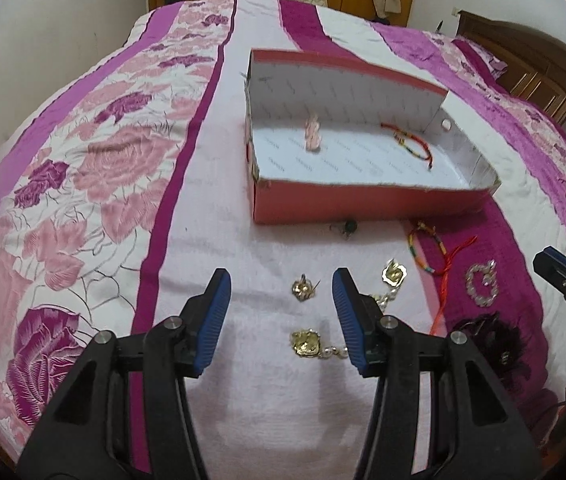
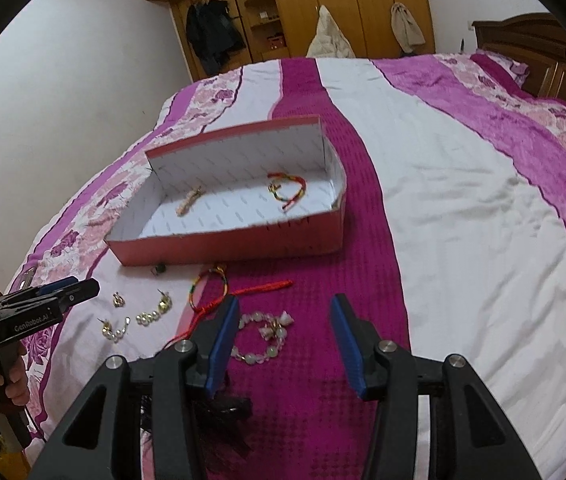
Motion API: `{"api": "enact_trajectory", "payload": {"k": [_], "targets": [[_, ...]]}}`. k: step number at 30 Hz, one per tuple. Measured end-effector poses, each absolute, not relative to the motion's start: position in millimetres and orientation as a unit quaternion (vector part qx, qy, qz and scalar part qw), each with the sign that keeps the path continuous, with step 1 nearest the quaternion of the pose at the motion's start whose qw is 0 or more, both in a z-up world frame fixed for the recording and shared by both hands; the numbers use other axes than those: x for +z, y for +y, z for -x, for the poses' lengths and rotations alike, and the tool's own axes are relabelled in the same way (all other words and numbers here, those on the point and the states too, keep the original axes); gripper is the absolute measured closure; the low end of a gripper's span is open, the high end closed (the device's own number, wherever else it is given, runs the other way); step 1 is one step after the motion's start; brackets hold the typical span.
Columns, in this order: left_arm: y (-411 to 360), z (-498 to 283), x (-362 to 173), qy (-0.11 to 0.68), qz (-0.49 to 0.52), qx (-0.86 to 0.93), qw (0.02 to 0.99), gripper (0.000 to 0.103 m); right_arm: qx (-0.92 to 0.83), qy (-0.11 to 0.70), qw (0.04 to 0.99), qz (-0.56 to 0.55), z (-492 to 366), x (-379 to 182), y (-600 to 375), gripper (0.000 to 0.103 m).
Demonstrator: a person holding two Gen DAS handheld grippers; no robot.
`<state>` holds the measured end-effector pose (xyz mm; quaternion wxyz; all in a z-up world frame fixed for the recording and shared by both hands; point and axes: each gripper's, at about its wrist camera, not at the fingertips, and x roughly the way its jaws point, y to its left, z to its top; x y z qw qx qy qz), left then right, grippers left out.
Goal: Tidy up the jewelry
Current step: 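Withdraw both open grippers from the box back toward the jewelry, then grasp the gold heart earring with the left gripper while the right grasps the jade bead bracelet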
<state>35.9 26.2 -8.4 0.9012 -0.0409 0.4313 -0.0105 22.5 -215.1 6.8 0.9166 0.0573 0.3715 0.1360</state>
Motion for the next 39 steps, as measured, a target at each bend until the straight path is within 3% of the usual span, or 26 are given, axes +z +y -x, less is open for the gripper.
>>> {"api": "enact_trajectory", "payload": {"k": [9,16,24,28,39], "targets": [[21.4,-42.0,-24.6,0.444,0.028,-0.02,0.896,0.06,0.134,0.396,0.906,-0.064,-25.5,-11.0,-216.6,0.053],[17.4,-48.2,-34.7,0.454,0.024,-0.031,0.89,0.078,0.136,0.405,0.902,-0.067,-26.8,-17.7,-215.5,0.053],[15.6,-50.3,-40.1,0.451,0.018,-0.029,0.892,0.079,0.138,0.415,0.896,-0.069,-30.9,-22.4,-216.0,0.053],[16.3,-52.1,-40.3,0.448,0.022,-0.034,0.893,0.095,0.143,0.423,0.892,-0.07,-31.9,-26.7,-214.1,0.053],[24.4,-45.2,-31.2,0.439,0.057,-0.045,0.895,0.095,0.154,0.446,0.878,-0.08,-40.1,-41.0,-207.5,0.056]]}}
